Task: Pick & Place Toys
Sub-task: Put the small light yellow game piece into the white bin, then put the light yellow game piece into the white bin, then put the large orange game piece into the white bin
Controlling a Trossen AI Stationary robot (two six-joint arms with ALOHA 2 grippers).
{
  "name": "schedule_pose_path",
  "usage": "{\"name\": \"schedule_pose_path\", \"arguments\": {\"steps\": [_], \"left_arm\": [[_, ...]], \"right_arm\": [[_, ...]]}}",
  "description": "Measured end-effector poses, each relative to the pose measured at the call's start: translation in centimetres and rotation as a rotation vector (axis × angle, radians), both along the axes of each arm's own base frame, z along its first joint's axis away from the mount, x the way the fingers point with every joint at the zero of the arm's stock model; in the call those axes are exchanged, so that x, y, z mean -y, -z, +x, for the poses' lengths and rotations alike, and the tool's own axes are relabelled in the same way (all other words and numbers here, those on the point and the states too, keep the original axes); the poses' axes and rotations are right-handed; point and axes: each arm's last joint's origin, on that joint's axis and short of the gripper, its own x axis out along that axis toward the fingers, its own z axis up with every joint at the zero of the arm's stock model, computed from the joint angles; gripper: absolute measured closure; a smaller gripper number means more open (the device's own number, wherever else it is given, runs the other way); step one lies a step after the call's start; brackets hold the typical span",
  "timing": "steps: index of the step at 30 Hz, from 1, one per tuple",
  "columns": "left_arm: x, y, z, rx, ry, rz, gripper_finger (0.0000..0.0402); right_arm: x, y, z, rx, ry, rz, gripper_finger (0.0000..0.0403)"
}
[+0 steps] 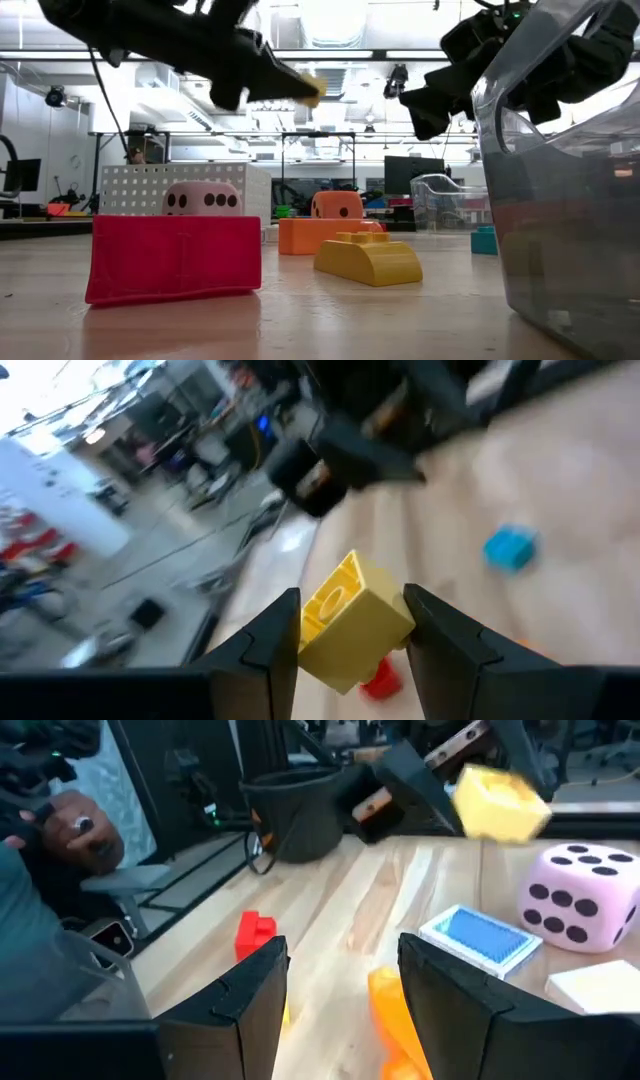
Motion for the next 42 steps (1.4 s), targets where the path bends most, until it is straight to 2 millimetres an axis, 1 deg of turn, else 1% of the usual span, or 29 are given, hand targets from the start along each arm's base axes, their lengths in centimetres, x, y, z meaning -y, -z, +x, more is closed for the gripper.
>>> {"name": "schedule_pose_path", "arguments": {"steps": [4,9,13,17,20,23,27,29,31,35,42], "left_arm": [[-1.3,-0.5,-1.5,0.112,0.025,-0.081,0.0259],[-4.1,-0.8,-3.8,0.232,-0.063,-0.137,0.0259],[-7.1,-1.2,-5.5,0.319,-0.213,-0.201,0.0259],[-10.3,-1.2,-7.1,0.387,-0.415,-0.297,0.0259],[-12.5,-0.7,-8.1,0.39,-0.556,-0.412,0.0259],[-13.9,0.1,-8.7,0.347,-0.663,-0.488,0.0259],[-14.8,0.4,-9.2,0.335,-0.725,-0.517,0.0259],[-14.9,0.5,-9.3,0.329,-0.735,-0.524,0.0258],[-14.9,0.6,-9.3,0.322,-0.741,-0.534,0.0249],[-14.9,0.9,-9.4,0.305,-0.751,-0.547,0.0212],[-14.9,1.0,-9.4,0.329,-0.768,-0.596,0.0146]], "right_arm": [[0.0,0.3,-0.3,0.001,0.003,0.006,0.0211],[-0.1,0.4,-0.3,-0.002,0.003,0.007,0.0211],[-0.1,0.4,-0.3,-0.004,0.003,0.008,0.0211],[-0.1,0.4,-0.3,-0.006,0.002,0.008,0.0211],[-0.1,0.5,-0.4,-0.007,0.002,0.009,0.0211],[-0.1,0.5,-0.4,-0.008,0.002,0.009,0.0211],[-0.1,0.5,-0.4,-0.009,0.002,0.009,0.0211],[-0.1,0.5,-0.4,-0.01,0.002,0.009,0.0211],[-0.1,0.5,-0.4,-0.01,0.002,0.009,0.0211],[-0.1,0.6,-0.4,-0.011,0.002,0.009,0.0211],[-0.1,0.6,-0.4,-0.015,0.003,0.015,0.0211]]}}
